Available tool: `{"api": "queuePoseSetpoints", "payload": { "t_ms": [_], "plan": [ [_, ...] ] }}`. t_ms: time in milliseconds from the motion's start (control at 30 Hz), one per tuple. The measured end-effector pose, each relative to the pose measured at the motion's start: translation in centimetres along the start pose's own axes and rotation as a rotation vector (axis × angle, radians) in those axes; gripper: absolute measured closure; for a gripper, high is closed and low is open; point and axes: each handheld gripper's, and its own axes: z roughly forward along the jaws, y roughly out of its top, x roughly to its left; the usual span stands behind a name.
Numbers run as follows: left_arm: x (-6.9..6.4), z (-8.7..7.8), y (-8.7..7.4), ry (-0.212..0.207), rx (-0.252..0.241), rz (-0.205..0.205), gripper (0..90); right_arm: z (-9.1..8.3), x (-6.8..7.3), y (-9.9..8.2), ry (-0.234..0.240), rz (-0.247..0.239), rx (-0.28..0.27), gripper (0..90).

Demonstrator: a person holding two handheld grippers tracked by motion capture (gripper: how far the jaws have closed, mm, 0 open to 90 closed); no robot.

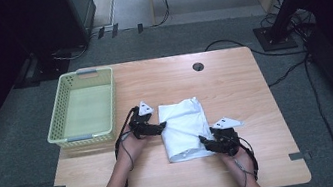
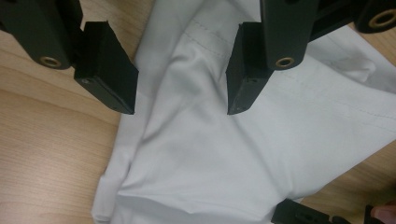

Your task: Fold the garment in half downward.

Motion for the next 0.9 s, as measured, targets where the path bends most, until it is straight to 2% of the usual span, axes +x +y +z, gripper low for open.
{"api": "queuePoseSetpoints", "payload": {
  "t_ms": [300, 533, 900],
  "plan": [
    [0.0, 0.0, 0.0, 0.001, -0.002, -0.004, 21.0, 0.1, 0.7, -0.5, 0.003, -0.015, 0.010, 44.5],
    [0.0, 0.0, 0.0, 0.005, 0.000, -0.004, 20.9, 0.4, 1.5, -0.8, -0.041, -0.075, 0.001, 43.1],
    [-0.1, 0.0, 0.2, 0.027, 0.007, 0.011, 21.0, 0.6, 1.7, -0.8, -0.045, -0.075, -0.005, 40.0]
  ]
}}
